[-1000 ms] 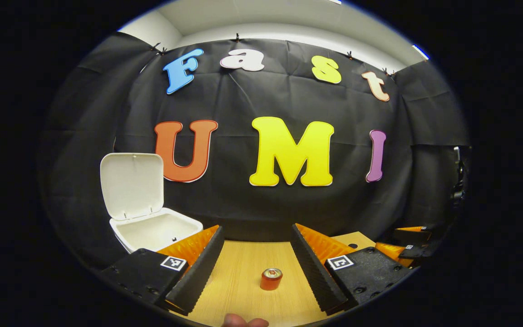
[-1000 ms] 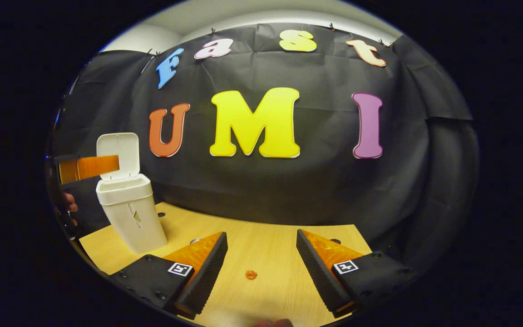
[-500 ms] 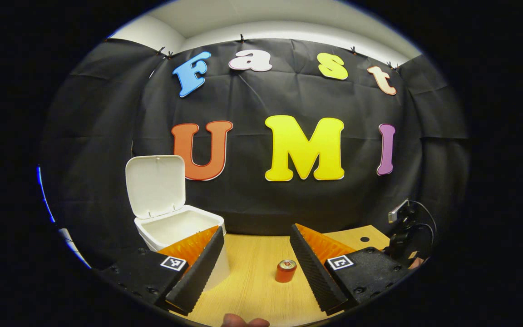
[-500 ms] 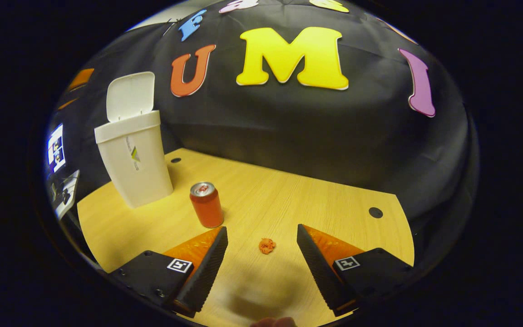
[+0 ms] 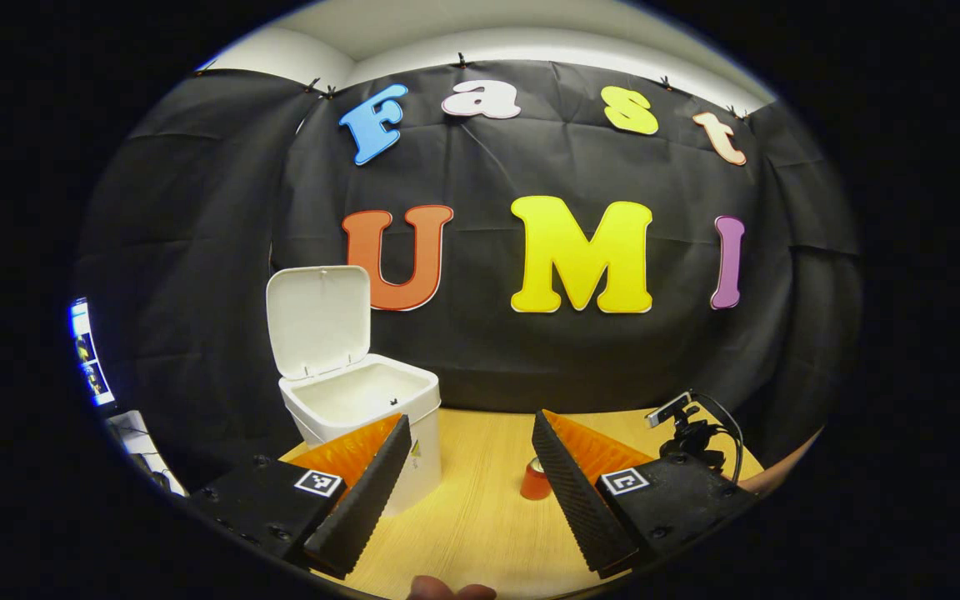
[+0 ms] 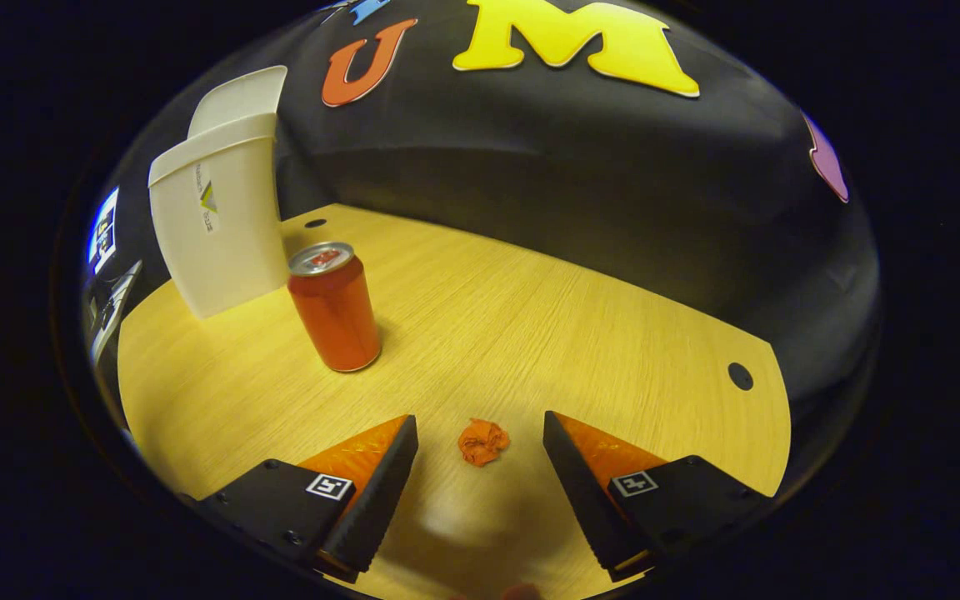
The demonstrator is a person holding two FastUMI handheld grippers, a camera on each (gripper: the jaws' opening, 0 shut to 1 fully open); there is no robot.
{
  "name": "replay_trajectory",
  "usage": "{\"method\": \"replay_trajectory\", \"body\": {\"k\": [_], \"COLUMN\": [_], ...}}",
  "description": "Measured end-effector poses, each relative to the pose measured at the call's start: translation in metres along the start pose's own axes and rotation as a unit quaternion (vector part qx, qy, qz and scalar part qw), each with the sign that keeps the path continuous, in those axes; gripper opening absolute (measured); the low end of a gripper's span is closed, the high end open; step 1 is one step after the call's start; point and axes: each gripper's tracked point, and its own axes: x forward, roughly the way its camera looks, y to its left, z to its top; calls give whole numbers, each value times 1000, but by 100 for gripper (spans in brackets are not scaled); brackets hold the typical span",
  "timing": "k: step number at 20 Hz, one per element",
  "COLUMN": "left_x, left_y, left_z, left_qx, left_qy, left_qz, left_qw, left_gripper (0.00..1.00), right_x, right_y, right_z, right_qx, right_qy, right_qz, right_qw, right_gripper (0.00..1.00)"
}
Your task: Press the lid of the desktop garbage bin to open it, pick up the crumpled paper on the desktop and throw it into the bin, then pick up the pop can on the desktop and drop it into the bin, and finally close the garbage bin lid.
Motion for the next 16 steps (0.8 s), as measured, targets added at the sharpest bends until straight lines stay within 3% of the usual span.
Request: {"method": "replay_trajectory", "body": {"k": [4, 7, 10, 11, 13, 15, 16], "left_x": [-3, -8, -12, -13, -14, -16, -16], "left_y": [3, 10, 15, 15, 15, 14, 14], "left_z": [-5, -10, -12, -14, -15, -13, -10], "left_qx": [-7, -9, -16, -19, -21, -19, -16], "left_qy": [11, 18, 23, 25, 27, 25, 23], "left_qz": [18, 31, 40, 39, 38, 36, 35], "left_qw": [1000, 999, 999, 999, 999, 999, 999], "left_gripper": [96, 96, 97, 97, 97, 97, 97], "right_x": [14, 20, 23, 24, 24, 24, 24], "right_y": [0, 0, 0, 1, 1, 0, 0], "right_z": [-9, -11, -10, -10, -11, -11, -11], "right_qx": [6, 15, 36, 44, 57, 54, 51], "right_qy": [13, 14, 10, 11, 13, 11, 14], "right_qz": [-1, 1, 1, 2, 0, -1, -3], "right_qw": [1000, 1000, 999, 999, 998, 999, 999], "right_gripper": [93, 76, 70, 53, 44, 42, 32]}}
